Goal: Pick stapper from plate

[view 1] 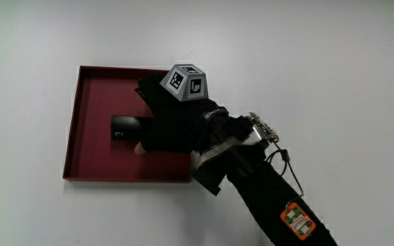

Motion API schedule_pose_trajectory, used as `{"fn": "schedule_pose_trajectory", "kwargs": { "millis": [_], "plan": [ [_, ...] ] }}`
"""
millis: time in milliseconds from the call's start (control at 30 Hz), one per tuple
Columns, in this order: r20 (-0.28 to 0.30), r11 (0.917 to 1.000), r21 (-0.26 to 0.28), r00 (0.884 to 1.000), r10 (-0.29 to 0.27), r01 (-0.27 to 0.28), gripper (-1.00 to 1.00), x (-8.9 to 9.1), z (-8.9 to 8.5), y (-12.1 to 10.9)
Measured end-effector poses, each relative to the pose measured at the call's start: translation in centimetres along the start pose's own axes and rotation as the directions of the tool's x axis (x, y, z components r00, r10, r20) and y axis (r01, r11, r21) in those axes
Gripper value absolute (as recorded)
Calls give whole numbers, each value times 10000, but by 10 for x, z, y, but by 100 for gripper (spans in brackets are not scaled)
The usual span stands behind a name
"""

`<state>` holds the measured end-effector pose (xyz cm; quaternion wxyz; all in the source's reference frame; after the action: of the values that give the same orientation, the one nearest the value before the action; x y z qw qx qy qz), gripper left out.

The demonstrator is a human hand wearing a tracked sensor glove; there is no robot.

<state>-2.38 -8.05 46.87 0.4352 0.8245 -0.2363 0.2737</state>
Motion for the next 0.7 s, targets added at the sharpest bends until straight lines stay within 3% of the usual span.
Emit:
{"fn": "schedule_pose_trajectory", "kwargs": {
  "millis": [200, 333, 467, 533, 700],
  "plan": [
    [-90, 9998, -136, 9999, -115, 114, 0, 6, -9, 9],
    [-100, 9999, 159, 9999, -53, 54, 0, 9, -13, 12],
    [-16, 9988, 484, 10000, -48, 48, 20, 11, -14, 13],
    [-148, 9970, 734, 9996, 258, -246, 30, 7, -13, 10],
    [-203, 9956, 915, 9995, 241, -221, 55, 8, -13, 11]
  ]
}}
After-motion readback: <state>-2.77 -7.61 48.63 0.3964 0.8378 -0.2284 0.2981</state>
